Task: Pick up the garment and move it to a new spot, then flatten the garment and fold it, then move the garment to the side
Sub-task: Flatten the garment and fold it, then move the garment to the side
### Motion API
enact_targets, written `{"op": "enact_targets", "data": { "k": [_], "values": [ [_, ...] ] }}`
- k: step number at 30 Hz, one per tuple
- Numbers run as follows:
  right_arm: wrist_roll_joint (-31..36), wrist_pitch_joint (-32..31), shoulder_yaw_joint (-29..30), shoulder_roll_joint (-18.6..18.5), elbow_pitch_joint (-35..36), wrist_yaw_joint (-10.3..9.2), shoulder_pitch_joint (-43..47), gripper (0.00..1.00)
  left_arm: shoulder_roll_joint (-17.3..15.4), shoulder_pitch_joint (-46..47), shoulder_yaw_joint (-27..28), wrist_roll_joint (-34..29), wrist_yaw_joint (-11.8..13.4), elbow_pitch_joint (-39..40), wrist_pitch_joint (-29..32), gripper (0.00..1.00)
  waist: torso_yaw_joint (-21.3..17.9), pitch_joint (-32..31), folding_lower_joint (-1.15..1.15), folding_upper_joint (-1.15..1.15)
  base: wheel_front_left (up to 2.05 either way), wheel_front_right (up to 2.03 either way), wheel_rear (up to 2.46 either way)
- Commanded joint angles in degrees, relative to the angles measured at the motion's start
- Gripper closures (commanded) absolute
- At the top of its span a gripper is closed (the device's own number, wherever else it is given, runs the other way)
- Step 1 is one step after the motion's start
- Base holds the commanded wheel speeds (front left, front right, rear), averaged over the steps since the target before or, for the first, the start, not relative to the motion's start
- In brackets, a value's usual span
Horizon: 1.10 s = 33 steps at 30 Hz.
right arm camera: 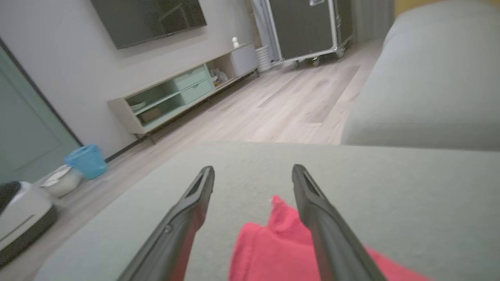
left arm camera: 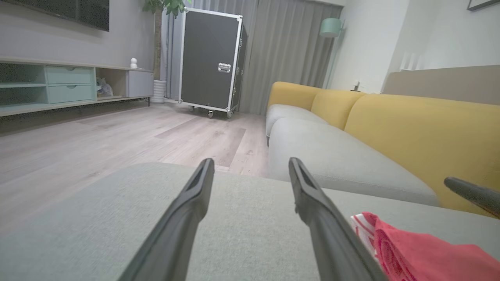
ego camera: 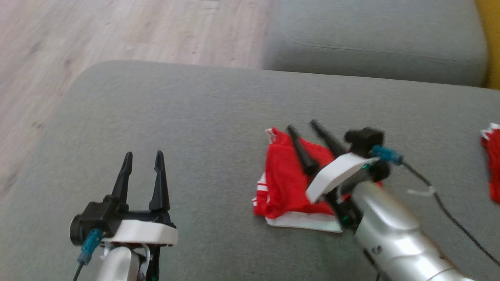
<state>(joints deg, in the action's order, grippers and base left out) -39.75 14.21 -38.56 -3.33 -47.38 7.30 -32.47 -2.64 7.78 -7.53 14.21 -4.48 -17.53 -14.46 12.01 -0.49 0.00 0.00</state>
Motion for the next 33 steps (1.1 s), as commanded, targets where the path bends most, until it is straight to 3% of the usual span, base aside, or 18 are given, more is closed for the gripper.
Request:
{"op": "enact_targets", "data": {
  "k": [1, 8, 15, 22, 33],
  "values": [
    [3.26, 0.77, 1.91, 0.44, 1.23, 0.19, -1.04, 0.00, -0.24, 1.98, 1.79, 0.16, 0.41, 2.43, -0.54, 0.00, -1.89, -0.40, 0.00, 0.00, 0.00, 0.00, 0.00],
    [24.92, 0.78, 22.53, -1.74, 10.31, 0.19, 6.14, 0.00, -0.24, 1.41, 1.94, 0.56, 0.99, 3.93, -0.54, 0.00, -6.46, -0.42, 0.00, 0.00, 0.00, 0.00, 0.00],
    [34.93, 0.78, 35.15, -0.64, 21.83, 0.19, 15.78, 0.00, -0.24, 0.95, 2.39, 1.05, 1.53, 4.69, -0.54, 0.00, -10.15, -0.10, 0.00, 0.00, 0.00, 0.00, 0.00],
    [37.19, 0.78, 39.26, 0.35, 27.88, 0.19, 22.35, 0.00, -0.24, 0.28, 2.10, 1.02, 2.05, 4.89, -0.54, 0.00, -12.07, 0.32, 0.00, 0.00, 0.00, 0.00, 0.00],
    [35.01, 0.78, 39.81, 0.44, 29.78, 0.19, 24.88, 0.00, -0.24, -0.19, 2.47, 0.39, 1.92, 2.68, -0.54, 0.00, -12.11, 0.68, 0.00, 0.00, 0.00, 0.00, 0.00]
  ]
}}
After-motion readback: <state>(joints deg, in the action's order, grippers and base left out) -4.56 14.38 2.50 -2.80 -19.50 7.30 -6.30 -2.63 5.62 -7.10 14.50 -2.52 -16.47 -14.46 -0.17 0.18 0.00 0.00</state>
